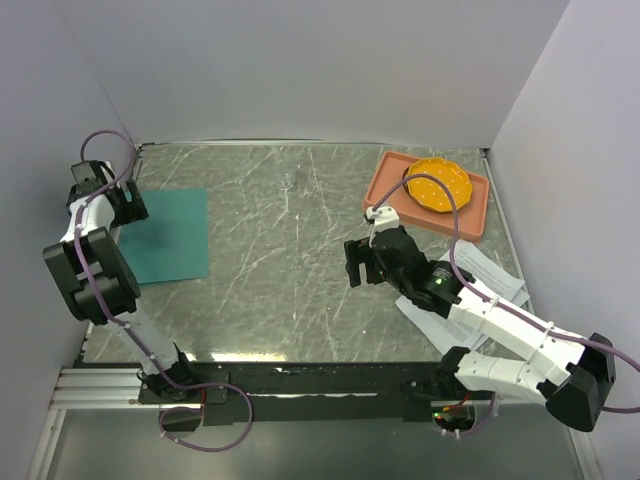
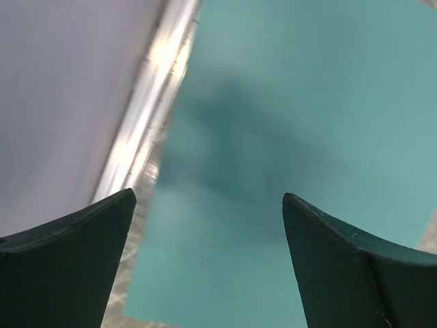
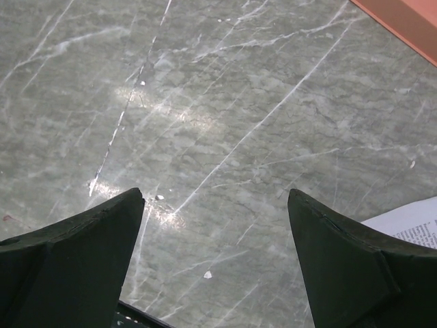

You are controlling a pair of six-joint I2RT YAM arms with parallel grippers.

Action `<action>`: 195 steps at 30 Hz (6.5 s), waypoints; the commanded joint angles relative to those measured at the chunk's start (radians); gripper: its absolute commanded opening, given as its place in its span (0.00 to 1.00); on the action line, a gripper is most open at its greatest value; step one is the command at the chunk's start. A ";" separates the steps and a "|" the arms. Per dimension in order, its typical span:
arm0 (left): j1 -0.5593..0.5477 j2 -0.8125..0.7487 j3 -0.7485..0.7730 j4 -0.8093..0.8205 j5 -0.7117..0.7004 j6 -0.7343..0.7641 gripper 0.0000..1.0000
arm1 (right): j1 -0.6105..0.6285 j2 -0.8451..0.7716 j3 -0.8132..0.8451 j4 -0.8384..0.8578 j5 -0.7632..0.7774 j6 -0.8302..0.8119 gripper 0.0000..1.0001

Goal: Put the files into the folder

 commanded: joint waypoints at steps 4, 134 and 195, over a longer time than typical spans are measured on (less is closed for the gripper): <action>0.003 0.035 -0.054 0.126 -0.106 0.041 0.96 | 0.028 -0.019 0.033 0.018 0.078 0.002 0.92; -0.360 -0.006 -0.326 -0.080 0.060 0.429 0.76 | 0.148 0.843 -0.337 1.449 -0.809 0.912 0.55; -0.185 -0.186 0.571 -0.661 0.231 0.285 0.96 | 0.487 0.260 0.140 0.357 0.414 -0.176 0.00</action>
